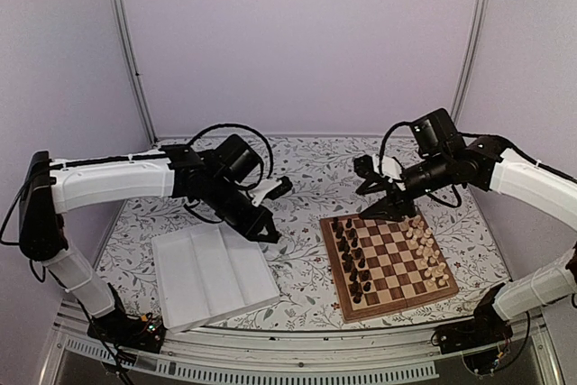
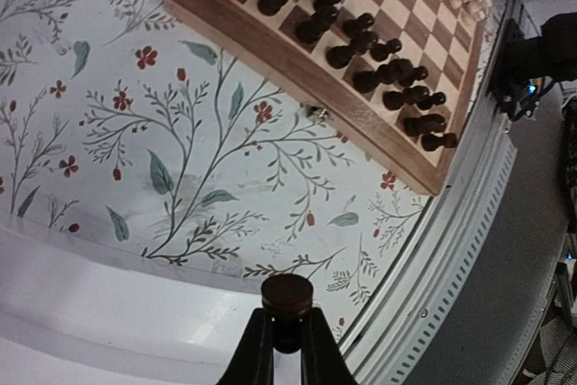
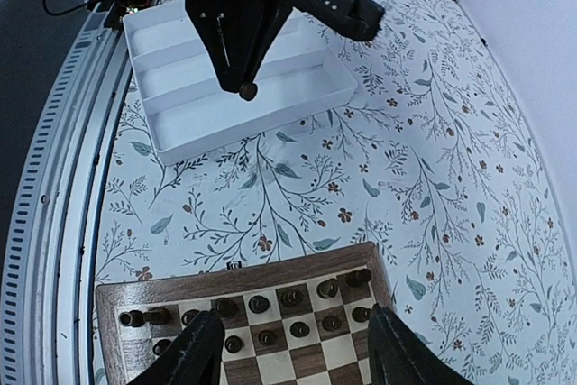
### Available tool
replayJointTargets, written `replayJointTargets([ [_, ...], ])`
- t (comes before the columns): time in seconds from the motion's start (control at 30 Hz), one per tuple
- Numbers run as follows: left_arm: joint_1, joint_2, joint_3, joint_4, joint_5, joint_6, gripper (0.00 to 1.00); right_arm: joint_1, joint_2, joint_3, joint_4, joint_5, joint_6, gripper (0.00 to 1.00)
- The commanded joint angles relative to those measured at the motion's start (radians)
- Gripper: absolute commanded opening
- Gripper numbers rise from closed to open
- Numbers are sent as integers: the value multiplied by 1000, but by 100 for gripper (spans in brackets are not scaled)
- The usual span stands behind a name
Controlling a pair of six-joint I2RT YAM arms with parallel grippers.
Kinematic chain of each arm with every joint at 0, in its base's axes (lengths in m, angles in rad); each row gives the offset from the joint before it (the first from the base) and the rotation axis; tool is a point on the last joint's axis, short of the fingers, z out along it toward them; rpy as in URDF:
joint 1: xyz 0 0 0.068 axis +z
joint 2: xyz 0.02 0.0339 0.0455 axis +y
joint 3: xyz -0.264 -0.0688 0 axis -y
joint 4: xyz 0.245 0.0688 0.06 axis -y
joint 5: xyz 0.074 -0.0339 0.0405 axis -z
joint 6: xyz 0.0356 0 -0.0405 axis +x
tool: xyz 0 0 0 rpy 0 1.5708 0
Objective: Set up the chess pieces on the board
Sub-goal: Pick up the chess piece from the storage box, then place the chess piece on the chessboard.
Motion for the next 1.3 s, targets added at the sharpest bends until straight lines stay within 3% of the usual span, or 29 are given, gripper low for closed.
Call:
replayJointTargets([
  [0.0,16,38,90,-38,204,57,3,146,86,103,-30,165,-59,57],
  [0.23,15,70,140,2,361,19,4,361,199,162,27,412,-106,57],
  [0.67,15,108,151,77,466,-26,4,517,292,224,71,542,-138,51],
  [0.9,15,113,145,107,490,-45,3,561,316,210,63,581,-167,40],
  [1.07,17,117,147,113,488,-55,3,568,315,198,74,583,-166,23],
  [1.27,19,100,166,114,432,-47,18,568,292,170,92,643,-146,9],
])
